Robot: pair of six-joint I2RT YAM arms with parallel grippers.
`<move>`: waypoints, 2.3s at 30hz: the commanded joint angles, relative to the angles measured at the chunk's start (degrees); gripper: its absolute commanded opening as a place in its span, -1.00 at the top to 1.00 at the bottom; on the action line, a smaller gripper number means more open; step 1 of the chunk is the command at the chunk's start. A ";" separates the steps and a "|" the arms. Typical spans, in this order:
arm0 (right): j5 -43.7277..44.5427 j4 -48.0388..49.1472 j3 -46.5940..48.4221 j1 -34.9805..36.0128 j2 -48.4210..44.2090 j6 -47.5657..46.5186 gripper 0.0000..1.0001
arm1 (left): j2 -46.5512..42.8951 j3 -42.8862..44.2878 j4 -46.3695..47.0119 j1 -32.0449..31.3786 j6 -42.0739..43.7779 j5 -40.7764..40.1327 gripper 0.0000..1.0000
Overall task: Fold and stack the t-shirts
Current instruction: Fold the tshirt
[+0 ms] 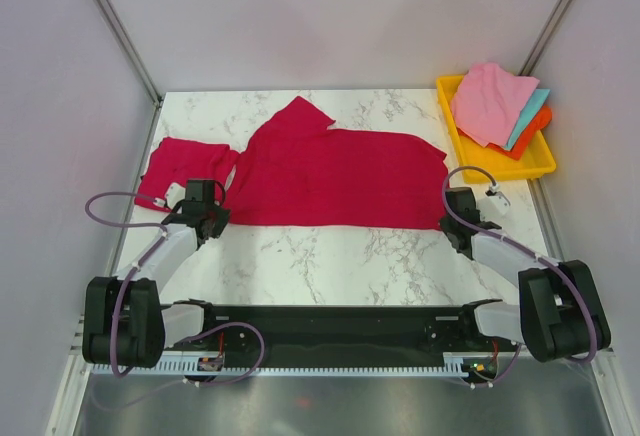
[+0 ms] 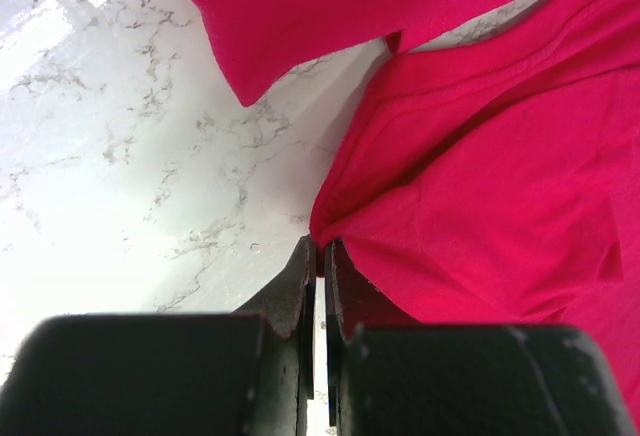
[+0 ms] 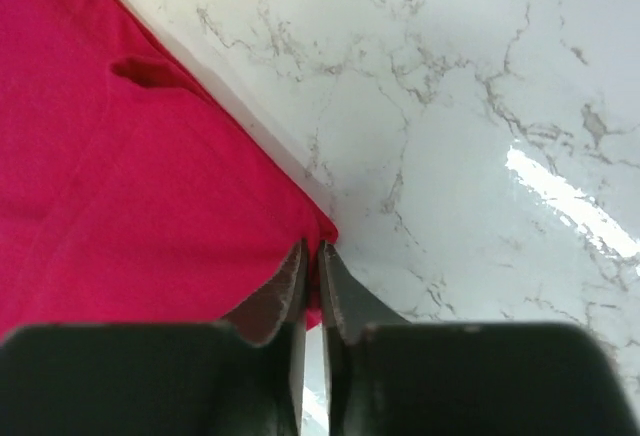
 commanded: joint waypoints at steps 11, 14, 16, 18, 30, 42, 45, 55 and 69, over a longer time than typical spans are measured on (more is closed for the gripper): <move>4.31 -2.54 4.20 -0.55 -7.25 -1.10 1.00 | -1.30 3.12 -0.41 0.14 0.26 -0.99 0.96; 4.83 -5.62 9.21 -0.55 -7.96 -1.72 1.00 | -0.16 4.97 -1.99 0.41 -0.80 0.94 0.96; 5.18 -7.98 12.37 -0.64 -8.66 -1.89 1.00 | 0.11 8.12 -4.18 0.41 -0.54 2.17 0.96; 4.93 -9.57 14.22 -0.64 -10.06 -2.33 1.00 | -0.15 12.94 -9.34 0.50 -0.19 3.41 0.96; 2.55 -18.01 17.75 -0.64 -21.84 -3.12 1.00 | -16.41 18.50 -21.32 0.76 4.03 -1.16 0.96; 1.58 -27.59 34.08 -0.64 -35.20 -8.83 1.00 | -28.36 38.71 -33.37 0.76 5.62 0.77 0.96; 1.84 -28.48 38.92 -0.55 -35.56 -9.36 1.00 | -28.28 44.16 -34.60 0.76 5.53 1.83 0.96; 1.33 -24.71 43.85 -0.55 -21.95 -5.86 1.00 | -10.72 51.20 -32.59 0.76 2.46 4.29 0.96; -25.54 -9.15 65.20 -11.43 9.17 -1.11 1.00 | 23.57 91.36 -27.84 2.34 6.23 10.27 0.96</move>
